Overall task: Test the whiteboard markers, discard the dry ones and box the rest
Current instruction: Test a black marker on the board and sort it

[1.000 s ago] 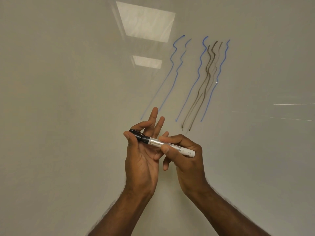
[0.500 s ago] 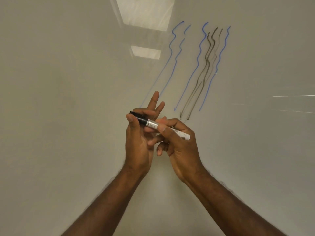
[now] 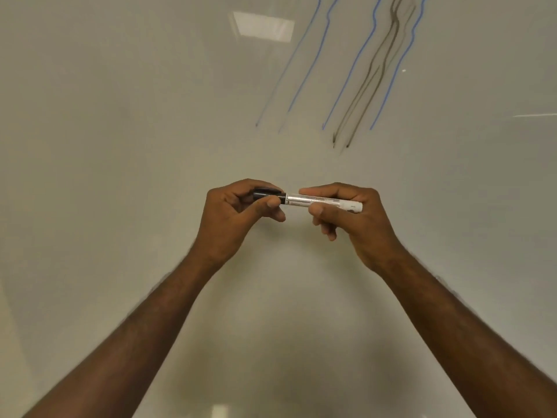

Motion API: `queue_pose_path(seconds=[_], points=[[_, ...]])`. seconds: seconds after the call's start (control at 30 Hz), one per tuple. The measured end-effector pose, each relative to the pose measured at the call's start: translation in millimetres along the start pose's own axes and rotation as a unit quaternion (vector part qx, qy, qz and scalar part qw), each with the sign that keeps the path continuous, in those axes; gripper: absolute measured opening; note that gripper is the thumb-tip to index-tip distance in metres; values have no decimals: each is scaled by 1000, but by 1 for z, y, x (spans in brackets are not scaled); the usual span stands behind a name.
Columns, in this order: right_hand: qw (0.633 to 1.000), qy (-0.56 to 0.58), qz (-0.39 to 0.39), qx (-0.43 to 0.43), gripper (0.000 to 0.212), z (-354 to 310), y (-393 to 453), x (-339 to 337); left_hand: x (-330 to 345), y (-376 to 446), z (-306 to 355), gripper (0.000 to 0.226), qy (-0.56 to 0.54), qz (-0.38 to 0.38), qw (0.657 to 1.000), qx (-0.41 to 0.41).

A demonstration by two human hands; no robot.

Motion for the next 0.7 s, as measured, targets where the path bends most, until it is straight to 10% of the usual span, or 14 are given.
queue_pose_path(seconds=[0.7], points=[[973, -111, -133, 155, 25, 159, -98, 83, -70, -159, -116, 22, 121, -67, 967, -215]])
Point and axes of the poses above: each hand's wrist, its own y-axis towards the middle knuckle, its own x-axis out of the palm, z = x × y, the point moved 3 cm from there along y, towards the middle knuckle, and after that the axes turned 4 degrees about y, right-handed, at the moved point
